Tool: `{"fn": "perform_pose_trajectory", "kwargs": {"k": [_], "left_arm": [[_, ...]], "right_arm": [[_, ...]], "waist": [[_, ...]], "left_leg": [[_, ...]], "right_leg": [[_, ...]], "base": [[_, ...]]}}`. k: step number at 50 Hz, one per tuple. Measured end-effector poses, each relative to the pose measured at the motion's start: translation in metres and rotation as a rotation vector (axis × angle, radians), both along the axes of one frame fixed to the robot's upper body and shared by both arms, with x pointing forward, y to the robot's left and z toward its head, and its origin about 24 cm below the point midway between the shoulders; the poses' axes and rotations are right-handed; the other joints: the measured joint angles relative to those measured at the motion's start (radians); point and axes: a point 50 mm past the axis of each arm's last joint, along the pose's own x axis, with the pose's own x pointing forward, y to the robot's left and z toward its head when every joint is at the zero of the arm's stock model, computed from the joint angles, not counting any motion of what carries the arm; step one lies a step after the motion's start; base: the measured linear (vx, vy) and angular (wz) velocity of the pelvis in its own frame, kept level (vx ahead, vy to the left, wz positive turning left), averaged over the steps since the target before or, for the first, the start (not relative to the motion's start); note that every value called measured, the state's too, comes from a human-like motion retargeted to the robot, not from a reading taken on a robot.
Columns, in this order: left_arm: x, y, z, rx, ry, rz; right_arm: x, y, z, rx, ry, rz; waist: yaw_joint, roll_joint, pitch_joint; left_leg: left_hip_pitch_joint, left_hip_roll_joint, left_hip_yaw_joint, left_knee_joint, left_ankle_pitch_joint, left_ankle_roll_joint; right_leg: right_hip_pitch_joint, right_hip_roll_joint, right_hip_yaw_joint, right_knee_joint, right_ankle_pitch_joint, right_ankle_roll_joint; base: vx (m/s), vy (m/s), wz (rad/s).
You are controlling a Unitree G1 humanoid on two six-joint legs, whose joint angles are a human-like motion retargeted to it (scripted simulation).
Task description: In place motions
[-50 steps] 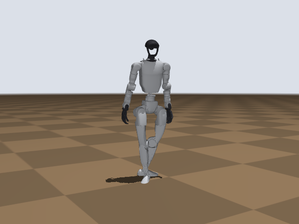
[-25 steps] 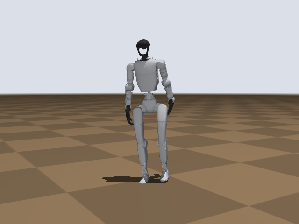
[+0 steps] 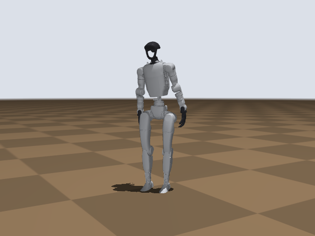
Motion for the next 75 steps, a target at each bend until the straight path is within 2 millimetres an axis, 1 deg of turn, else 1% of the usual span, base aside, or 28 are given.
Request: {"fn": "perform_pose_trajectory", "kwargs": {"k": [7,14,17,20,23,25,27,28,30,31,33,35,40,43,44,47,48,50,52,55,57,58,60,63,65,66,70,75], "left_arm": [[0.01,0.001,-0.001,-0.005,-0.033,-0.006],[0.001,0.003,0.0,0.035,0.0,-0.028],[-0.003,0.003,0.0,0.078,0.027,-0.018],[0.0,0.002,-0.001,0.116,0.037,0.003],[0.008,-0.001,-0.003,0.134,0.02,0.023],[0.015,-0.004,-0.004,0.136,0.003,0.028],[0.018,-0.009,-0.005,0.136,-0.008,0.028],[0.019,-0.011,-0.005,0.137,-0.01,0.029],[0.017,-0.015,-0.005,0.134,-0.008,0.03],[0.014,-0.017,-0.005,0.128,-0.001,0.032],[0.007,-0.019,-0.004,0.118,0.018,0.039],[-0.006,-0.019,-0.002,0.115,0.067,0.06],[-0.03,-0.013,0.004,0.159,0.187,0.146],[-0.034,-0.011,0.005,0.168,0.205,0.21],[-0.035,-0.011,0.005,0.168,0.206,0.226],[-0.038,-0.016,0.005,0.162,0.209,0.264],[-0.039,-0.02,0.006,0.155,0.211,0.278],[-0.04,-0.029,0.005,0.133,0.211,0.316],[-0.035,-0.033,0.004,0.119,0.195,0.326],[-0.02,-0.033,0.0,0.107,0.146,0.298],[-0.011,-0.029,-0.002,0.108,0.123,0.255],[-0.006,-0.027,-0.003,0.112,0.106,0.23],[0.007,-0.019,-0.004,0.124,0.061,0.178],[0.032,-0.005,-0.006,0.15,-0.023,0.105],[0.048,0.004,-0.006,0.168,-0.074,0.066],[0.053,0.007,-0.006,0.174,-0.091,0.049],[0.07,0.015,-0.005,0.189,-0.14,-0.009],[0.071,0.013,-0.006,0.178,-0.139,0.001]], "right_arm": [[0.011,0.003,-0.001,0.016,-0.038,0.04],[0.021,0.002,-0.001,0.018,-0.066,0.038],[0.026,0.001,-0.001,0.019,-0.084,0.04],[0.032,-0.001,0.0,0.016,-0.105,0.051],[0.036,-0.006,0.002,0.006,-0.122,0.066],[0.035,-0.011,0.003,-0.002,-0.124,0.075],[0.031,-0.016,0.004,-0.011,-0.111,0.084],[0.028,-0.019,0.004,-0.017,-0.102,0.089],[0.023,-0.023,0.005,-0.031,-0.08,0.095],[0.021,-0.024,0.005,-0.04,-0.071,0.098],[0.015,-0.025,0.005,-0.052,-0.059,0.105],[0.009,-0.023,0.004,-0.05,-0.048,0.113],[-0.001,-0.012,0.002,-0.012,-0.036,0.13],[-0.002,-0.006,0.0,0.004,-0.039,0.137],[-0.002,-0.005,0.0,0.008,-0.038,0.137],[-0.004,-0.005,0.0,0.013,-0.031,0.134],[-0.005,-0.007,0.0,0.011,-0.028,0.139],[-0.002,-0.008,0.001,0.005,-0.03,0.155],[0.006,-0.007,0.0,0.004,-0.057,0.14],[0.02,-0.005,0.0,0.028,-0.108,0.118],[0.021,-0.005,0.0,0.034,-0.115,0.113],[0.021,-0.005,0.0,0.03,-0.118,0.105],[0.02,-0.003,0.0,0.029,-0.121,0.081],[0.021,0.001,-0.001,0.051,-0.121,0.079],[0.025,0.003,-0.001,0.06,-0.13,0.105],[0.026,0.004,-0.001,0.062,-0.135,0.121],[0.03,0.005,-0.001,0.064,-0.149,0.169],[0.038,0.009,-0.001,0.071,-0.169,0.193]], "waist": [[-0.01,0.004,-0.004],[0.024,0.001,0.006],[0.06,-0.002,0.013],[0.087,-0.004,0.025],[0.102,-0.007,0.044],[0.117,-0.013,0.053],[0.148,-0.033,0.055],[0.171,-0.042,0.054],[0.205,-0.05,0.048],[0.208,-0.054,0.041],[0.205,-0.066,0.027],[0.188,-0.087,0.003],[0.14,-0.142,-0.057],[0.12,-0.156,-0.071],[0.126,-0.154,-0.074],[0.165,-0.121,-0.084],[0.18,-0.115,-0.087],[0.219,-0.108,-0.085],[0.198,-0.084,-0.076],[0.16,-0.024,-0.046],[0.119,0.0,-0.037],[0.101,0.003,-0.033],[0.076,-0.005,-0.019],[0.053,-0.027,0.001],[0.049,-0.04,0.007],[0.043,-0.044,0.009],[0.062,-0.074,0.013],[0.07,-0.123,0.036]], "left_leg": [[-0.012,0.006,-0.025,0.006,0.008,-0.014],[-0.031,0.008,-0.109,0.019,0.03,-0.037],[-0.054,0.007,-0.16,0.026,0.047,-0.051],[-0.09,-0.002,-0.245,0.035,0.077,-0.062],[-0.127,-0.018,-0.315,0.04,0.115,-0.076],[-0.149,-0.037,-0.356,0.046,0.121,-0.066],[-0.173,0.004,-0.143,0.07,0.077,-0.002],[-0.176,0.038,0.004,0.082,0.041,0.018],[-0.15,0.113,0.29,0.09,-0.014,0.001],[-0.138,0.129,0.376,0.092,-0.027,-0.008],[-0.125,0.157,0.495,0.106,-0.042,-0.018],[-0.117,0.182,0.592,0.146,-0.069,-0.006],[-0.099,0.237,0.765,0.286,-0.161,0.053],[-0.095,0.249,0.767,0.338,-0.181,0.079],[-0.086,0.238,0.756,0.319,-0.177,0.066],[-0.041,0.192,0.745,0.18,-0.134,-0.006],[-0.046,0.175,0.689,0.156,-0.132,-0.005],[-0.061,0.165,0.626,0.13,-0.12,0.0],[-0.058,0.166,0.592,0.118,-0.13,0.01],[-0.07,0.199,0.495,0.121,-0.131,0.022],[-0.086,0.207,0.422,0.129,-0.123,0.032],[-0.094,0.202,0.387,0.131,-0.117,0.038],[-0.101,0.176,0.323,0.122,-0.094,0.05],[-0.106,0.14,0.246,0.107,-0.06,0.055],[-0.111,0.124,0.217,0.098,-0.039,0.052],[-0.115,0.118,0.196,0.095,-0.03,0.05],[-0.12,0.08,0.125,0.08,0.003,0.042],[-0.11,0.017,0.007,0.062,0.036,0.036]], "right_leg": [[-0.004,-0.001,-0.023,0.017,-0.012,0.0],[0.025,-0.004,-0.087,0.001,-0.013,-0.017],[0.042,-0.014,-0.15,-0.016,-0.011,-0.023],[0.058,-0.025,-0.235,-0.03,-0.017,-0.027],[0.073,-0.039,-0.34,-0.037,-0.033,-0.031],[0.082,-0.053,-0.414,-0.042,-0.046,-0.031],[0.088,-0.082,-0.485,-0.045,-0.057,-0.026],[0.088,-0.093,-0.513,-0.045,-0.061,-0.024],[0.089,-0.106,-0.582,-0.044,-0.069,-0.017],[0.094,-0.115,-0.634,-0.042,-0.078,-0.01],[0.102,-0.135,-0.726,-0.036,-0.093,0.006],[0.117,-0.164,-0.855,-0.024,-0.113,0.029],[0.155,-0.222,-1.122,0.006,-0.131,0.083],[0.185,-0.23,-1.236,0.019,-0.123,0.107],[0.194,-0.222,-1.257,0.018,-0.12,0.11],[0.222,-0.173,-1.288,0.017,-0.118,0.115],[0.235,-0.168,-1.303,0.02,-0.114,0.114],[0.247,-0.184,-1.287,0.04,-0.093,0.101],[0.26,-0.196,-1.277,0.088,-0.06,0.079],[0.256,-0.238,-1.166,0.222,-0.003,0.029],[0.232,-0.259,-1.071,0.302,0.018,0.004],[0.217,-0.265,-1.012,0.328,0.028,0.012],[0.164,-0.263,-0.844,0.368,0.041,0.054],[0.117,-0.22,-0.67,0.367,0.034,0.103],[0.107,-0.205,-0.642,0.334,0.029,0.115],[0.105,-0.209,-0.659,0.315,0.027,0.117],[0.088,-0.212,-0.704,0.205,0.013,0.129],[0.028,-0.189,-0.625,0.086,-0.027,0.186]], "base": [[-0.01,-0.01,0.1],[-0.04,-0.06,0.59],[-0.1,-0.07,0.89],[-0.17,-0.06,1.48],[-0.23,-0.04,2.21],[-0.24,0.0,2.51],[-0.23,0.04,2.38],[-0.22,0.08,2.26],[-0.2,0.06,2.45],[-0.13,0.05,2.69],[-0.05,0.11,2.65],[-0.01,0.09,3.13],[0.03,0.01,2.84],[0.09,0.13,2.39],[0.15,0.16,1.75],[0.25,0.33,1.11],[0.29,0.39,0.36],[0.25,0.41,0.07],[0.13,0.35,0.98],[0.08,0.25,1.72],[0.16,0.22,2.36],[0.13,0.15,2.49],[0.1,0.1,2.52],[0.1,0.07,2.25],[0.08,0.0,1.84],[0.12,0.02,1.84],[0.13,-0.04,1.53],[0.14,-0.07,1.33]]}}
